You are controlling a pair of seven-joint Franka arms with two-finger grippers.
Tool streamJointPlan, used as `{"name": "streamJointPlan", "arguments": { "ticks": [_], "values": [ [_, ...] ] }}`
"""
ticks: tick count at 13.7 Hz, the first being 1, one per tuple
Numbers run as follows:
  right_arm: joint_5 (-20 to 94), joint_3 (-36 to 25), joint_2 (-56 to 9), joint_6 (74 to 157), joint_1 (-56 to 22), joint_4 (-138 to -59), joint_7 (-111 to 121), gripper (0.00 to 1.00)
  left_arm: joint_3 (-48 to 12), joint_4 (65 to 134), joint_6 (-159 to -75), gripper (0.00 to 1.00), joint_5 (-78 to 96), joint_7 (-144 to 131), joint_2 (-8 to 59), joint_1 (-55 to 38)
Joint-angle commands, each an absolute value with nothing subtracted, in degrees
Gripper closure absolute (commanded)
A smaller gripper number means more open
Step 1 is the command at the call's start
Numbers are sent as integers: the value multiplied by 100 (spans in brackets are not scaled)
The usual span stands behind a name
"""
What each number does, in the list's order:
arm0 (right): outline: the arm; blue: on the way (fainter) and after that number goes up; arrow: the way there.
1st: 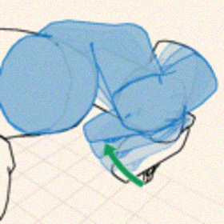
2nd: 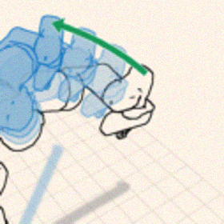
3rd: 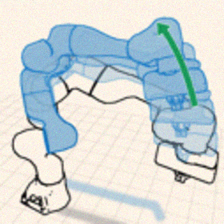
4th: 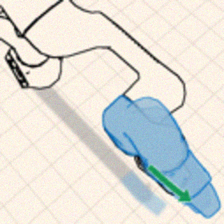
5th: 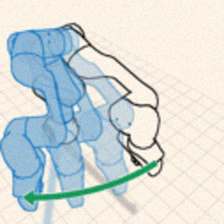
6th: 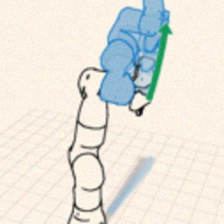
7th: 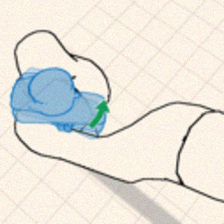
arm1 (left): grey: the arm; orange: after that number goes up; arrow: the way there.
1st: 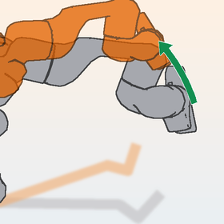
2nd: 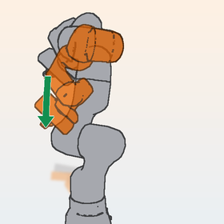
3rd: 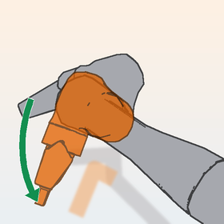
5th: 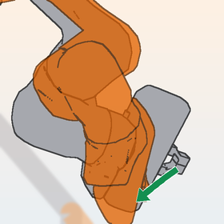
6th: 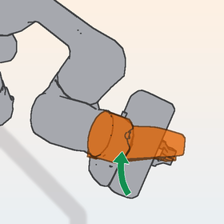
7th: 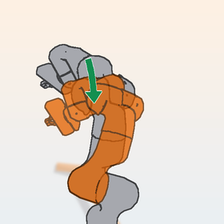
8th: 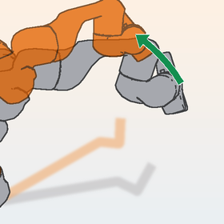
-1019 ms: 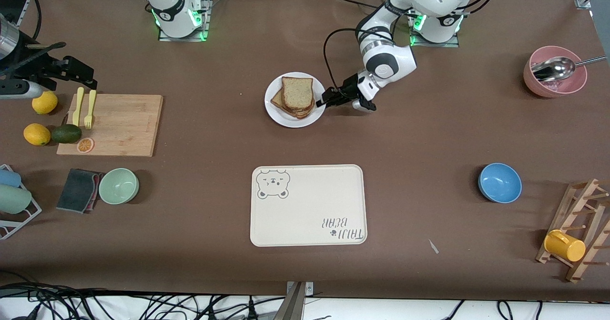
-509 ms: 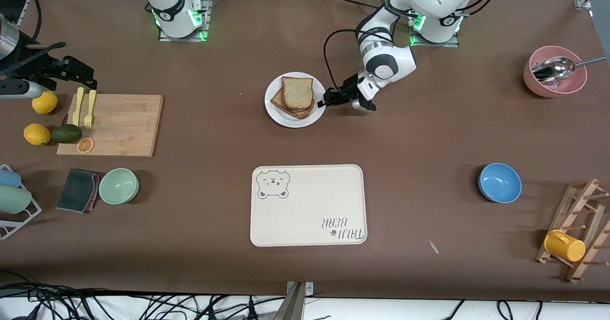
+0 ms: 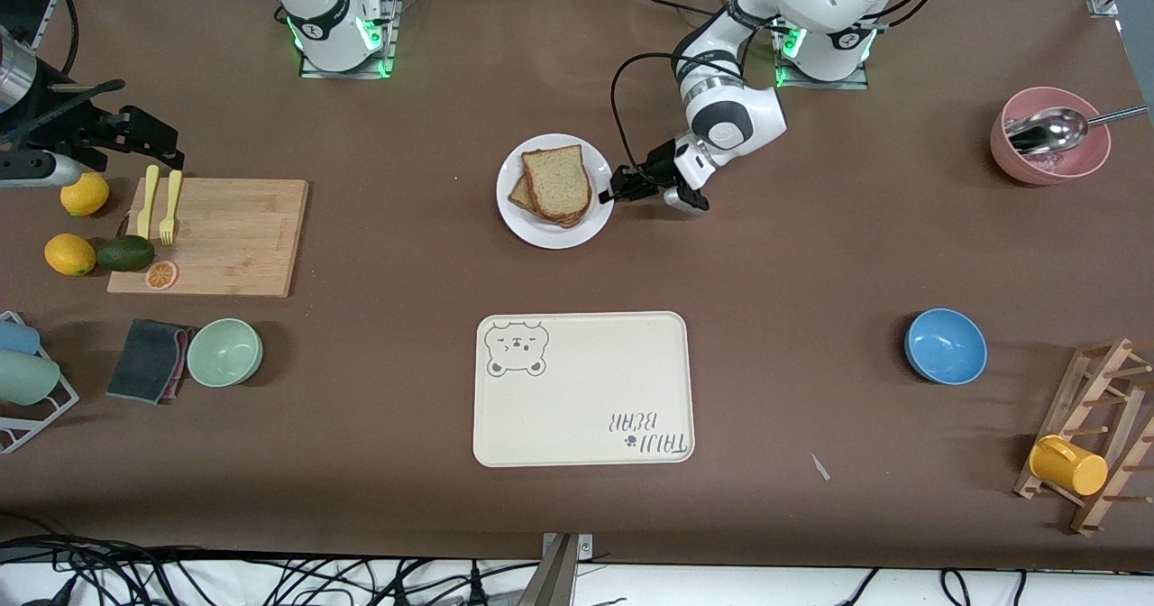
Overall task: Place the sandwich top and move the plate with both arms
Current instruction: 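Close the left gripper on the plate rim, then slide the white plate with the left gripper onto the bear tray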
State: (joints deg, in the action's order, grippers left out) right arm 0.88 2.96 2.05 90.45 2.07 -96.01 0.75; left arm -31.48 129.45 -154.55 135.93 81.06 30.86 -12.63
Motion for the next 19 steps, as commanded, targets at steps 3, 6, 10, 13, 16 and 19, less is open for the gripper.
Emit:
{"name": "streamJointPlan", "arguments": {
  "ticks": [3,6,10,13,16,19],
  "values": [
    [62,334,149,8921,229,-9439,79,0,-3146,12867,-15601,100,13808,8314,2963,-1231],
    [62,334,149,8921,229,-9439,79,0,-3138,12832,-15601,100,13808,8314,2699,-1222],
    [62,334,149,8912,229,-9439,79,0,-3146,12771,-15601,100,13808,8306,2418,-1134],
    [62,334,149,8921,229,-9439,79,0,-3146,12639,-15601,100,13825,8306,2321,-1029],
    [62,334,149,8921,229,-9439,79,0,-3146,12411,-15592,100,13825,8297,2355,-898],
    [62,334,149,8921,229,-9439,79,0,-3138,12095,-15583,100,13816,8297,2460,-704]
  ]
}}
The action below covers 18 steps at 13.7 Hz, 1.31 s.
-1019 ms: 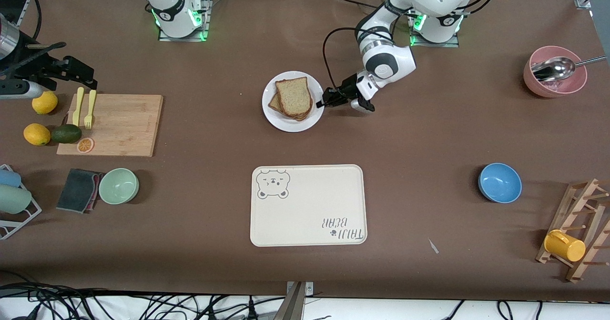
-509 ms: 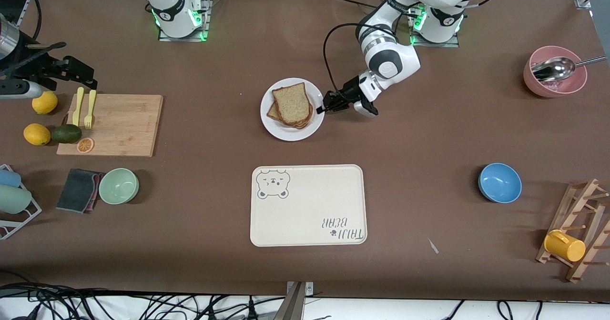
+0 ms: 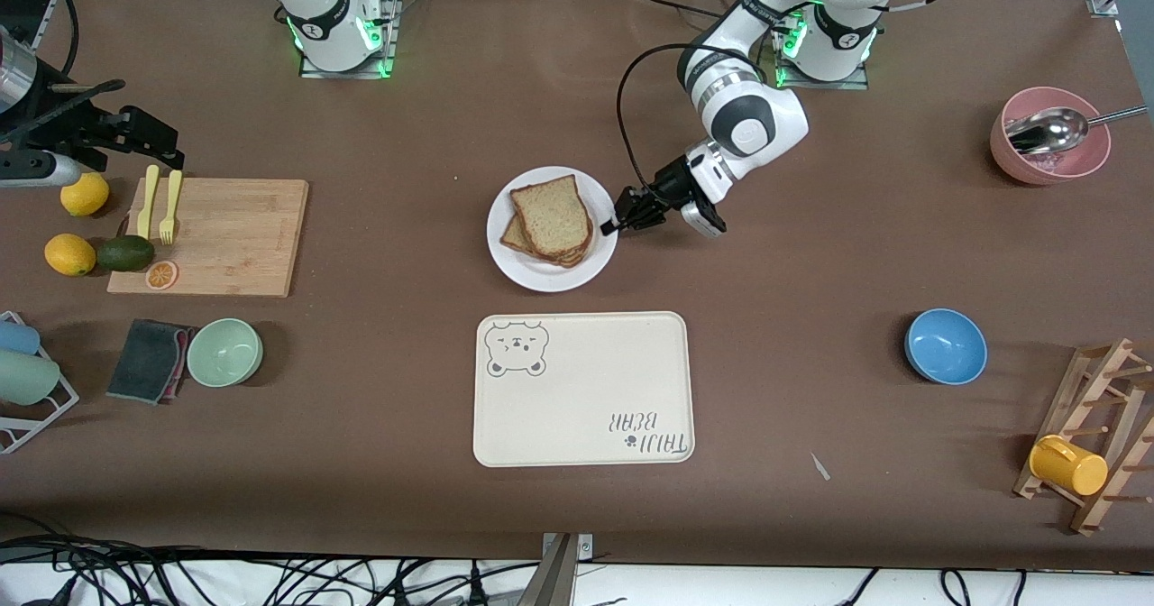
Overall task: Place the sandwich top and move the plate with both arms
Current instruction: 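Slide the white plate with the left gripper onto the bear tray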
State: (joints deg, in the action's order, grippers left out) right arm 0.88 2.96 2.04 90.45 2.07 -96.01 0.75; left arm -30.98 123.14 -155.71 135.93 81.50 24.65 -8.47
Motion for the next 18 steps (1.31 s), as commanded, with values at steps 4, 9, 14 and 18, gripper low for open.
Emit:
{"name": "streamJointPlan", "arguments": {
  "ticks": [4,9,14,18],
  "values": [
    [62,334,149,8912,229,-9439,79,0,-3085,11454,-15583,100,13746,8297,2881,-449],
    [62,334,149,8912,229,-9439,79,0,-2664,10374,-15592,100,13387,8297,3751,-466],
    [62,343,149,8912,220,-9439,79,0,-2050,9406,-15609,100,13368,8297,4525,-913],
    [70,343,149,8912,220,-9439,79,0,-1697,8860,-15609,100,13386,8297,5061,-1257]
  ]
}}
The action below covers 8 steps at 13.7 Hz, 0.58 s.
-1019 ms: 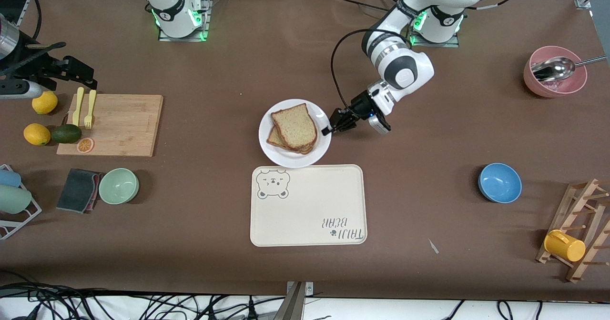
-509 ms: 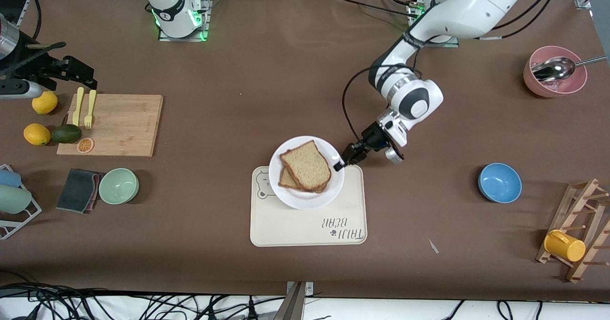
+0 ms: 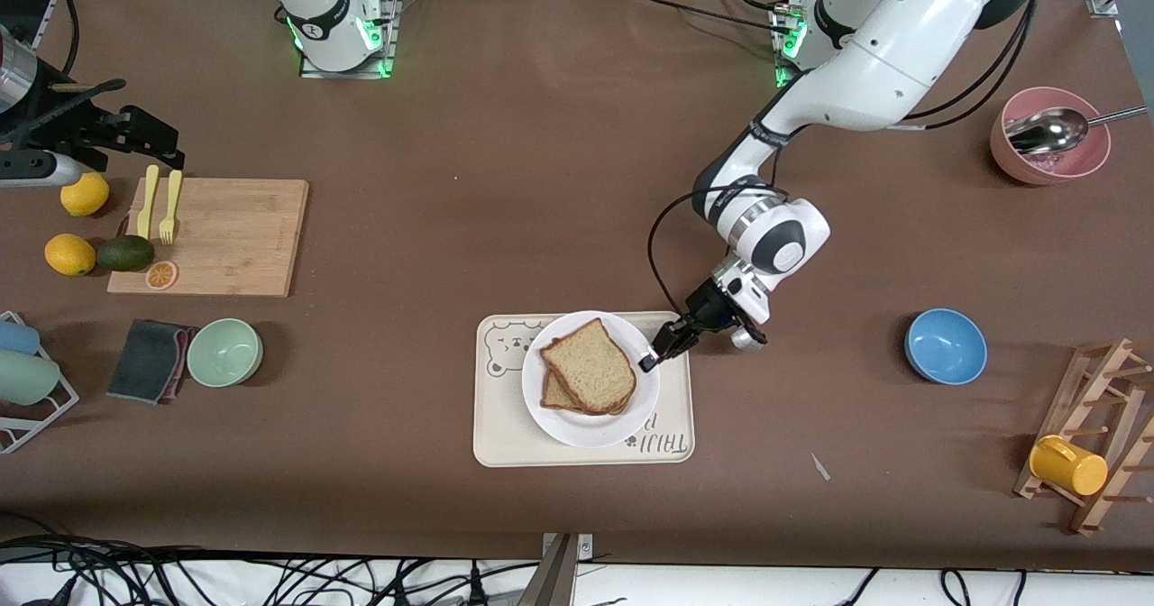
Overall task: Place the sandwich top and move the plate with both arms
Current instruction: 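Slide the white plate with the left gripper onto the bear tray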
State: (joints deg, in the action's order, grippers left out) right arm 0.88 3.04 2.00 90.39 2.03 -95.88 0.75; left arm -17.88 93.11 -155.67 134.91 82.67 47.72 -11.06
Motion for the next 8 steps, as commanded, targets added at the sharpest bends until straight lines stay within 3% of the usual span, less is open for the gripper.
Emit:
{"name": "streamJointPlan", "arguments": {
  "ticks": [1,8],
  "values": [
    [70,343,149,8912,228,-9439,79,0,-1679,8790,-15609,100,13386,8297,5123,-1257],
    [70,343,149,8912,220,-9439,79,0,-1617,8745,-15601,100,13368,8314,5352,-1310]
  ]
}}
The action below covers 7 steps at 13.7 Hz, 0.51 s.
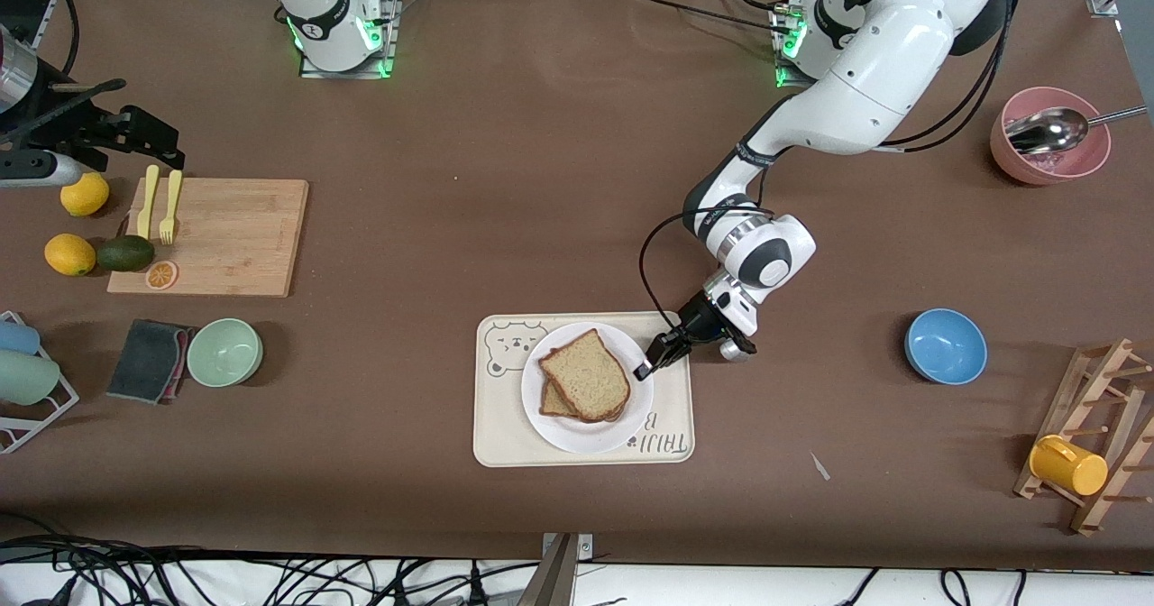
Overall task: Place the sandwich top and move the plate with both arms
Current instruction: 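Open the left gripper to release the plate rim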
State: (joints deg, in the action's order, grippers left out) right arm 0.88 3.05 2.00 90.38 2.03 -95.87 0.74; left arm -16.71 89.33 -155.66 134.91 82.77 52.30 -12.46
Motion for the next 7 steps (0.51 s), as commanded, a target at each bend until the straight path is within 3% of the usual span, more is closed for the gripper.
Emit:
{"name": "streamJointPlan", "arguments": {
  "ticks": [1,4,5,6,7],
  "values": [
    [70,343,149,8912,220,-9439,79,0,-1608,8745,-15601,100,13359,8314,5344,-1310],
    [70,343,149,8912,220,-9439,79,0,-1608,8684,-15601,100,13359,8288,5317,-1275],
    [70,343,149,8912,220,-9439,79,0,-1608,8614,-15601,88,13359,8288,5317,-1274],
    [70,343,149,8912,220,-9439,79,0,-1608,8605,-15601,60,13359,8279,5317,-1283],
    [70,343,149,8912,220,-9439,79,0,-1608,8604,-15601,55,13359,8262,5309,-1283]
  ]
}}
